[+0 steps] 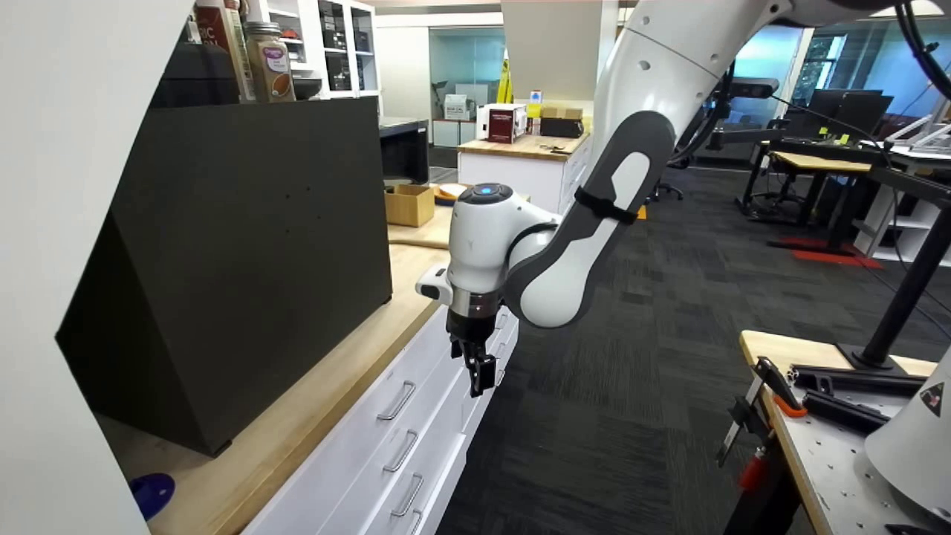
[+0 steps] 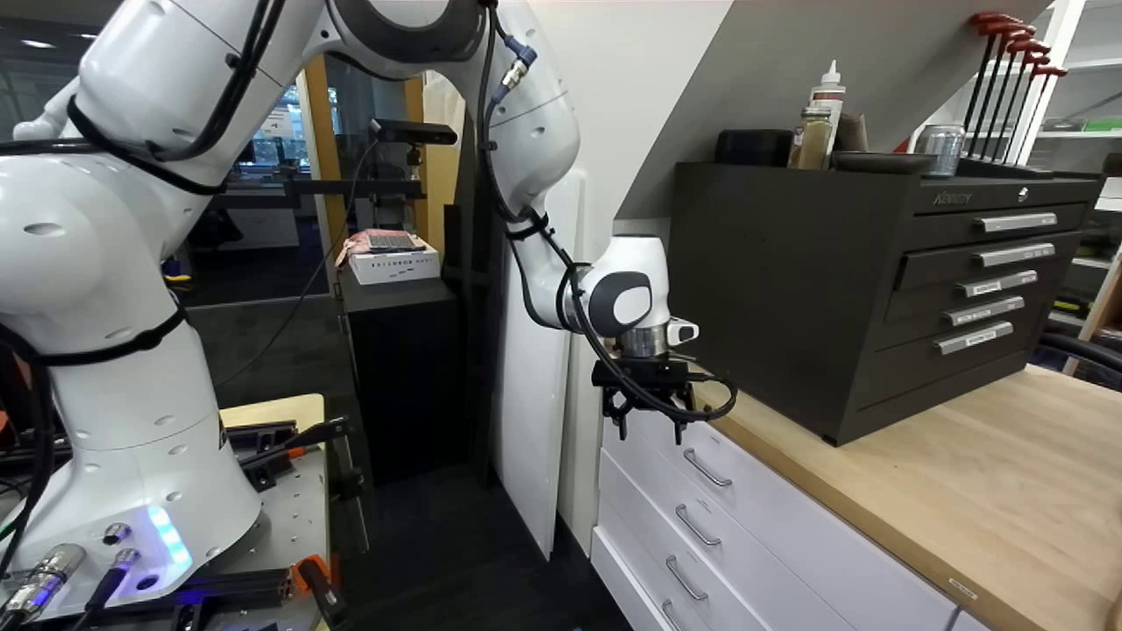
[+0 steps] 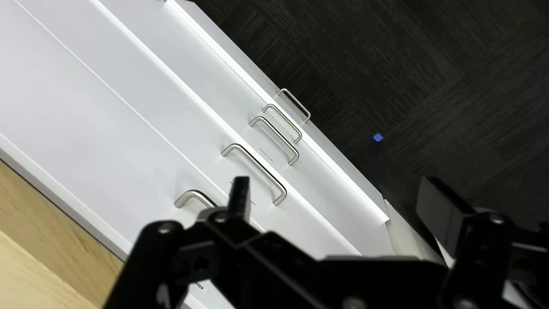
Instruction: Open the first top drawer
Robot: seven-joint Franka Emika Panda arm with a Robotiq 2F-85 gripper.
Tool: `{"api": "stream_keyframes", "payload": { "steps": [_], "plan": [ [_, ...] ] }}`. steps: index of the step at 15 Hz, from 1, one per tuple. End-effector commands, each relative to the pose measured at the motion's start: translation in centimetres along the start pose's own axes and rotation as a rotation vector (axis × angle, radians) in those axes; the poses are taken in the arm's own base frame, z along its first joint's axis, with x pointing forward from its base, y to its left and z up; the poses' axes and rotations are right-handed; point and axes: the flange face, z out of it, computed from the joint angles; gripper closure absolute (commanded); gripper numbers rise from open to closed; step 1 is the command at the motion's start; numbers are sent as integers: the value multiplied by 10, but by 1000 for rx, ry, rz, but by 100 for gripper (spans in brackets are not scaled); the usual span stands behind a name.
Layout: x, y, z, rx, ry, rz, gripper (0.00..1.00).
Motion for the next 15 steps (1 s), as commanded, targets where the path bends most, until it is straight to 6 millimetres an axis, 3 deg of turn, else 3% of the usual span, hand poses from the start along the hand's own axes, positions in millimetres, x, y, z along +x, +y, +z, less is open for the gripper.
{"api": "stream_keyframes", "payload": {
  "steps": [1,8,15],
  "plan": [
    [7,9,18,-43,39,-86,0],
    [9,5,23,-30,30,-72,0],
    [22,5,66,-80,51,-213,0]
  ]
}}
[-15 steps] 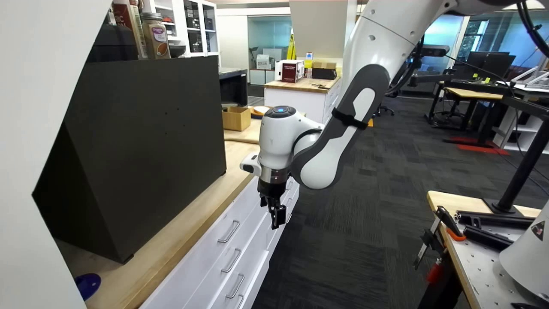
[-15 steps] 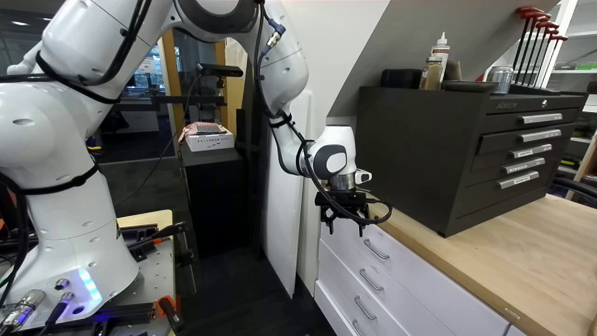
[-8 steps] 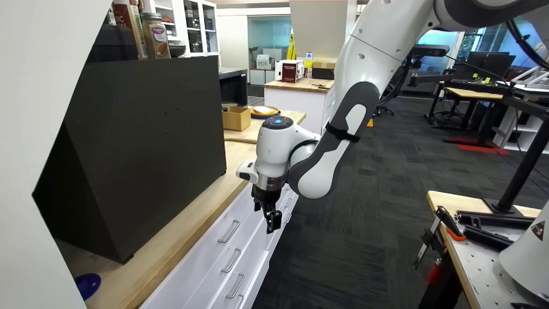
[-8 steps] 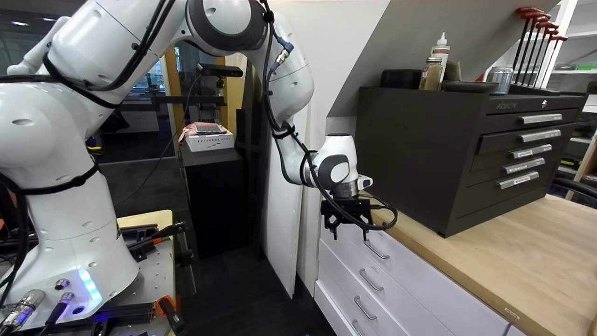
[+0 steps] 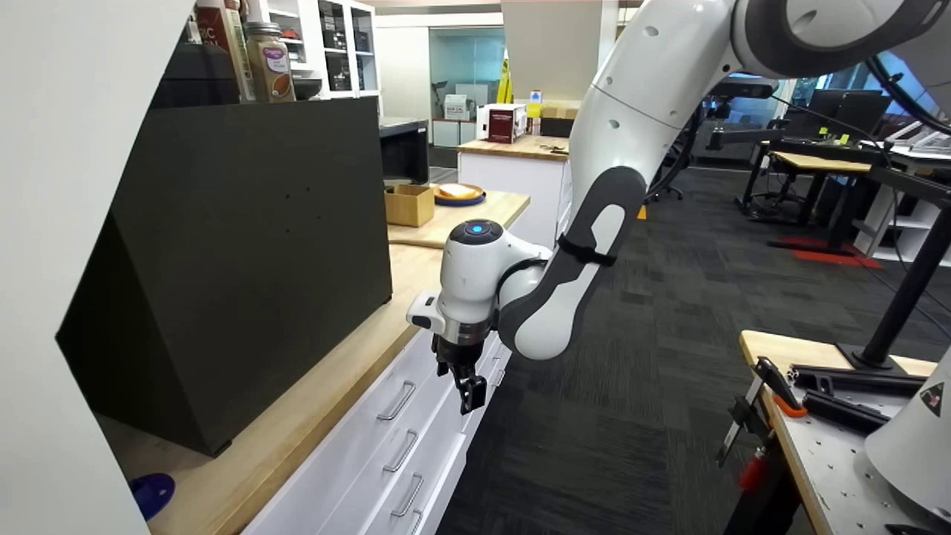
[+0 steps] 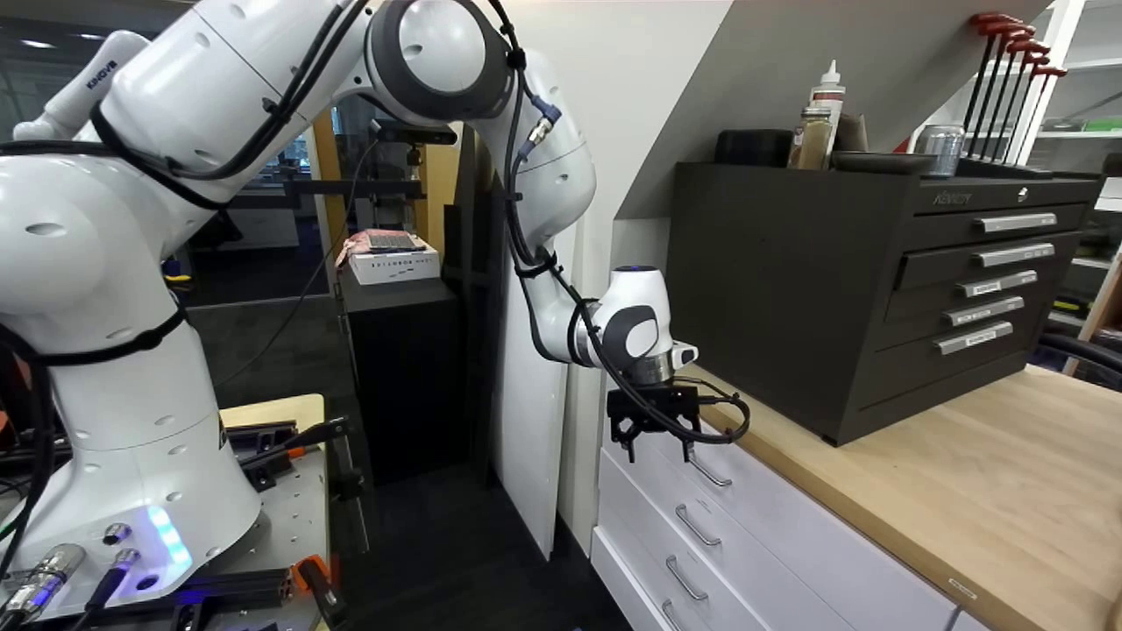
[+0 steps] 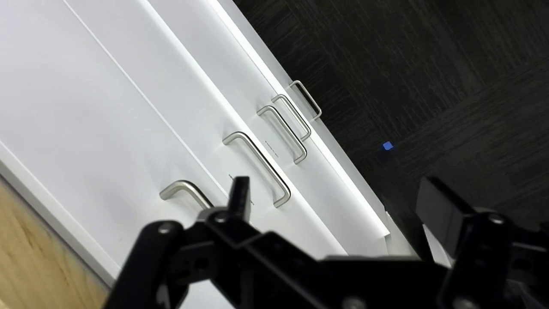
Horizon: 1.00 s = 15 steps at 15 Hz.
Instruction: Open the first top drawer
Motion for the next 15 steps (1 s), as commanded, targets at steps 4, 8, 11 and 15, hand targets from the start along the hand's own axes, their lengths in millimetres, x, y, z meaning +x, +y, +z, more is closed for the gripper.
{"api": "stream_keyframes", "payload": {
  "steps": [4,8,11,15],
  "plan": [
    [15,2,30,-71,67,-187,0],
    [16,7,34,-111,107,-282,0],
    [12,15,33,-137,140,-334,0],
    [0,24,40,-120,152,-357,0]
  ]
}}
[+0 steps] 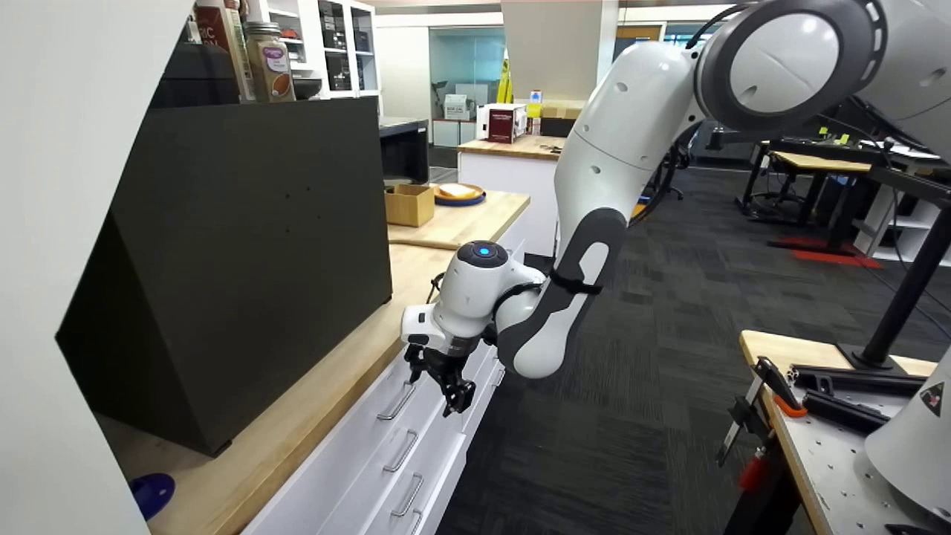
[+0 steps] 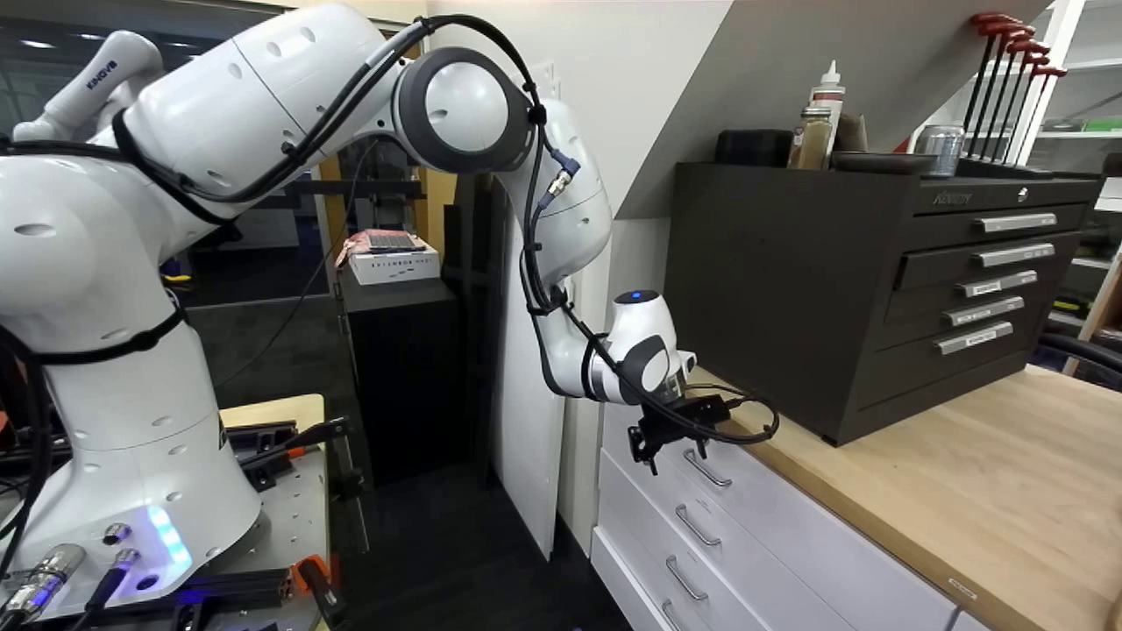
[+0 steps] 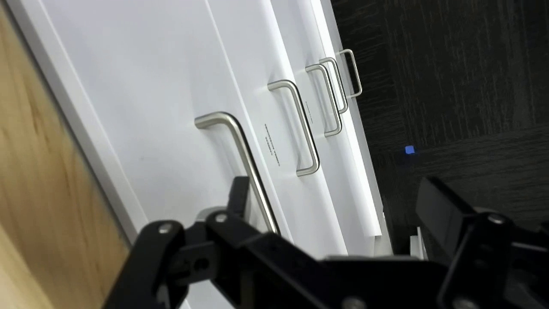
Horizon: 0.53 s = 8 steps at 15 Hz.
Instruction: Open the first top drawer
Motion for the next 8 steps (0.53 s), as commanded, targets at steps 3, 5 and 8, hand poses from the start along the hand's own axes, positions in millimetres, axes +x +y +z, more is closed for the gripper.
{"api": "stream_keyframes", "payload": {
  "steps": [3,5,8],
  "plan": [
    [-18,6,9,8,57,-40,0],
    [-18,5,10,12,84,-53,0],
    [-8,3,11,23,130,-94,0]
  ]
}}
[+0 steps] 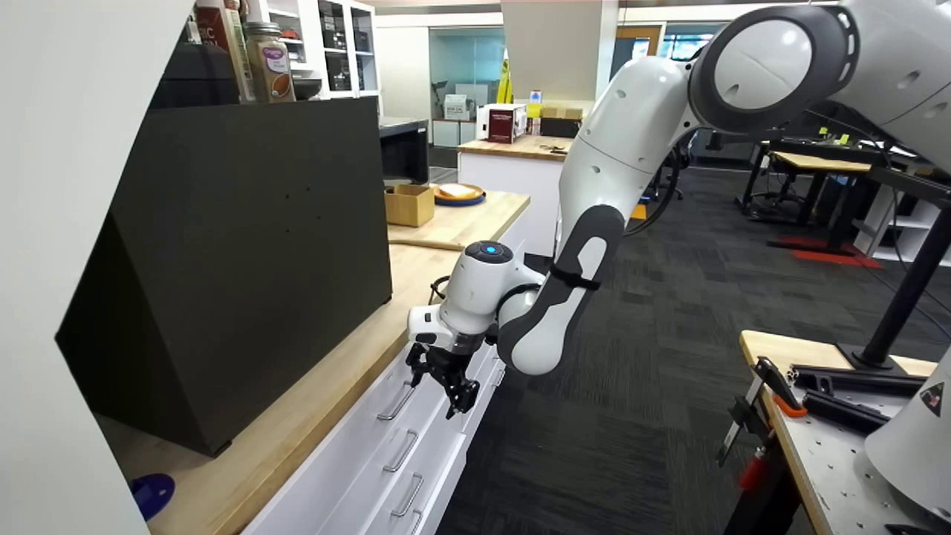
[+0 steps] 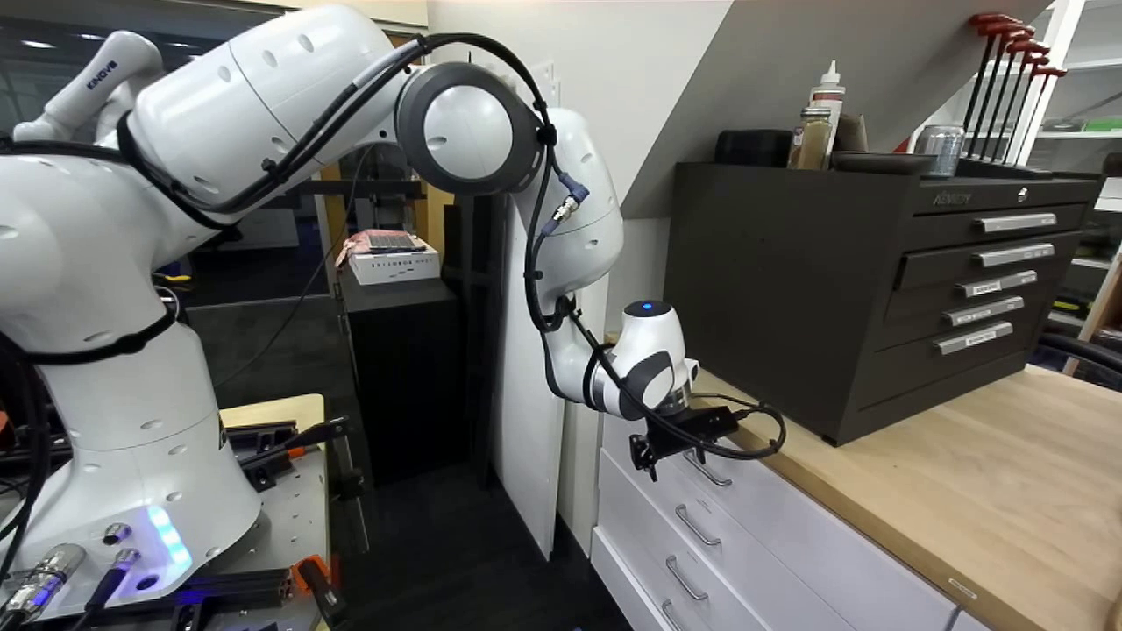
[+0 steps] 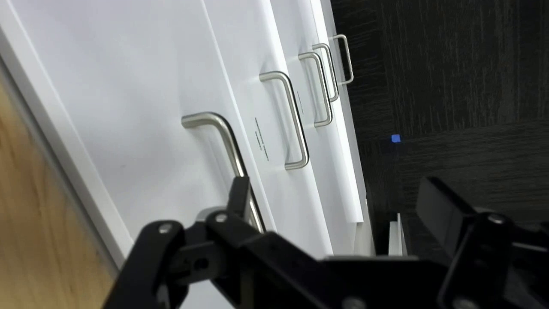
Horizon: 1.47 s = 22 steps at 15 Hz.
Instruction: Open the first top drawer
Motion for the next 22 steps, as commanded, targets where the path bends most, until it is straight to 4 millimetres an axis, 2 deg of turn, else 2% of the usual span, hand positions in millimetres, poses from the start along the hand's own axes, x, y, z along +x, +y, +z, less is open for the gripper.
{"api": "stream_keyframes", "payload": {
  "steps": [1,7,17,22],
  "plan": [
    [11,2,3,-6,70,-61,0],
    [29,2,13,-1,117,-152,0],
    [24,24,22,-45,110,-202,0],
    [13,23,33,-33,88,-189,0]
  ]
}}
